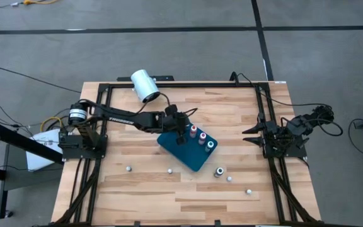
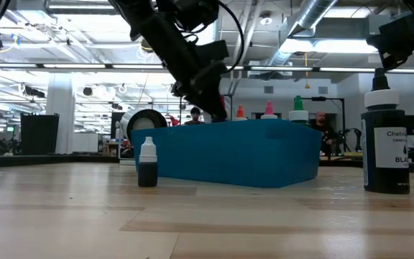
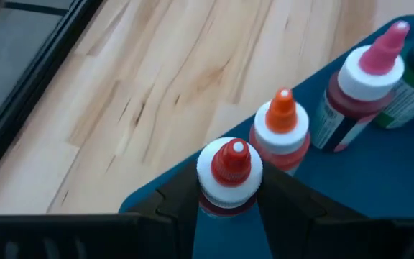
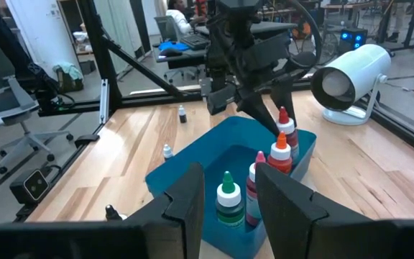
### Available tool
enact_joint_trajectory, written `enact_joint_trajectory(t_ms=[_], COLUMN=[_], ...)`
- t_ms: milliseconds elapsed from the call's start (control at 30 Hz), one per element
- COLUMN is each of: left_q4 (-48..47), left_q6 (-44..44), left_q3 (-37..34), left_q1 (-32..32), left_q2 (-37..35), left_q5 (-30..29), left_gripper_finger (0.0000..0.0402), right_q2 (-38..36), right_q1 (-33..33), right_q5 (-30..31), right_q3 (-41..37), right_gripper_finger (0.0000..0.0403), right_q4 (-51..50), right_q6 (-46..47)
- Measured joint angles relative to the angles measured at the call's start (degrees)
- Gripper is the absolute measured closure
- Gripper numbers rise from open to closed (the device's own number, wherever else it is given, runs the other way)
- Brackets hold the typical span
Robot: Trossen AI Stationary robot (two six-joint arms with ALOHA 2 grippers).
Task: Pick & Place food coloring
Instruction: Put the big red food coloring bottle into the blue bin
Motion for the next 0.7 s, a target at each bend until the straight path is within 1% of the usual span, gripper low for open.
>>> enact_joint_trajectory(t_ms=[333, 433, 700], left_q4=[0.2, 0.2, 0.6], left_q6=[-1.1, -1.6, -2.1], left_q3=[0.0, 0.0, 0.0], left_q1=[0.3, 0.3, 0.3], left_q2=[0.0, 0.0, 0.0], left_q5=[1.6, 3.9, 4.0], left_gripper_finger=[0.0287, 0.0287, 0.0287], right_q2=[0.0, 0.0, 0.0], right_q1=[0.0, 0.0, 0.0], right_q5=[0.0, 0.0, 0.0], right_q3=[0.0, 0.0, 0.0], right_gripper_finger=[0.0289, 0.0289, 0.0289], right_q4=[0.0, 0.0, 0.0], right_q6=[0.0, 0.0, 0.0])
